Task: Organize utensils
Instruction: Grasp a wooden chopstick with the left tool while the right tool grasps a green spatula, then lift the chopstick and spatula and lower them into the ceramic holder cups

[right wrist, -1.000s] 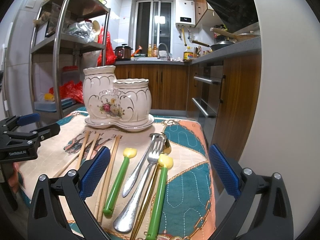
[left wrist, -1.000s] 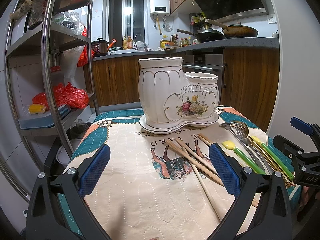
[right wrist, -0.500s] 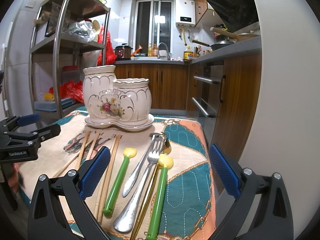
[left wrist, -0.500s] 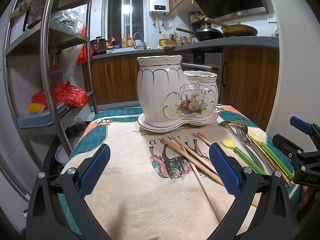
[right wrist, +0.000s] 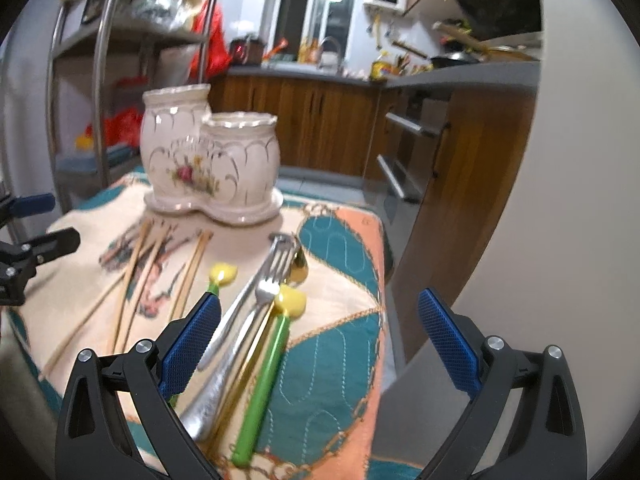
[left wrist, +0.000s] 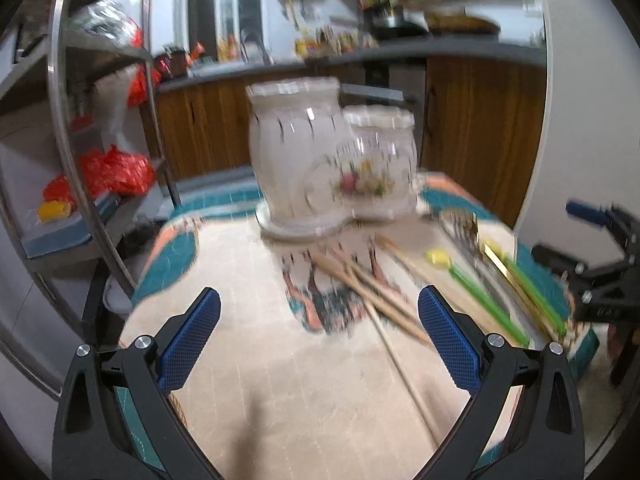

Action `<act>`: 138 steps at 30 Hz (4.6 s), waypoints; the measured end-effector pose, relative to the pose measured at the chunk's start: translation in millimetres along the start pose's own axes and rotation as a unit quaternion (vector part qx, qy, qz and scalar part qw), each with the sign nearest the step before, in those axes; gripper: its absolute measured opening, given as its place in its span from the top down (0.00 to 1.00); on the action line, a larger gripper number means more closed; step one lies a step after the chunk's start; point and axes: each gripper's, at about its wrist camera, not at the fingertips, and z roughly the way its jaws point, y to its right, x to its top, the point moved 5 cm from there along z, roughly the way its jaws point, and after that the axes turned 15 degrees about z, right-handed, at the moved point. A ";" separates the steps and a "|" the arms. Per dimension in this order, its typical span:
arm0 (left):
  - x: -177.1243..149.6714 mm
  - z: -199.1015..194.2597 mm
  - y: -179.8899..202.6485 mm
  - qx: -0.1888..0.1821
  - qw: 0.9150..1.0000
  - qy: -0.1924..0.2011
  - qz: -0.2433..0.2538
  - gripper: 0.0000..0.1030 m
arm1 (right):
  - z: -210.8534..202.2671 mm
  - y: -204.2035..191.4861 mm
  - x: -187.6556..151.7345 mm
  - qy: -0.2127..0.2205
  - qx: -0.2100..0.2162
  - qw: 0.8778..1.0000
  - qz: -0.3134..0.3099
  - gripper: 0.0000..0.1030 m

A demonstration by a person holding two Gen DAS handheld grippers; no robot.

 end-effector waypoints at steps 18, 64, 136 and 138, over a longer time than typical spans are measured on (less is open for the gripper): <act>-19.4 32.5 28.7 -0.075 0.990 -0.109 0.053 0.53 | 24.8 5.3 -13.8 -0.166 0.047 0.985 0.020 0.53; 6.9 25.2 -69.1 -0.048 0.997 -0.051 0.045 0.96 | 14.7 1.9 31.2 -0.101 0.114 0.987 0.056 0.90; 130.0 59.2 -101.6 -0.024 0.989 0.141 -0.025 0.95 | 99.6 -75.9 134.6 0.033 0.168 0.981 0.094 0.82; 130.1 57.8 -103.0 -0.022 0.989 0.141 -0.027 0.95 | 98.0 -75.6 135.1 0.036 0.170 0.980 0.095 0.77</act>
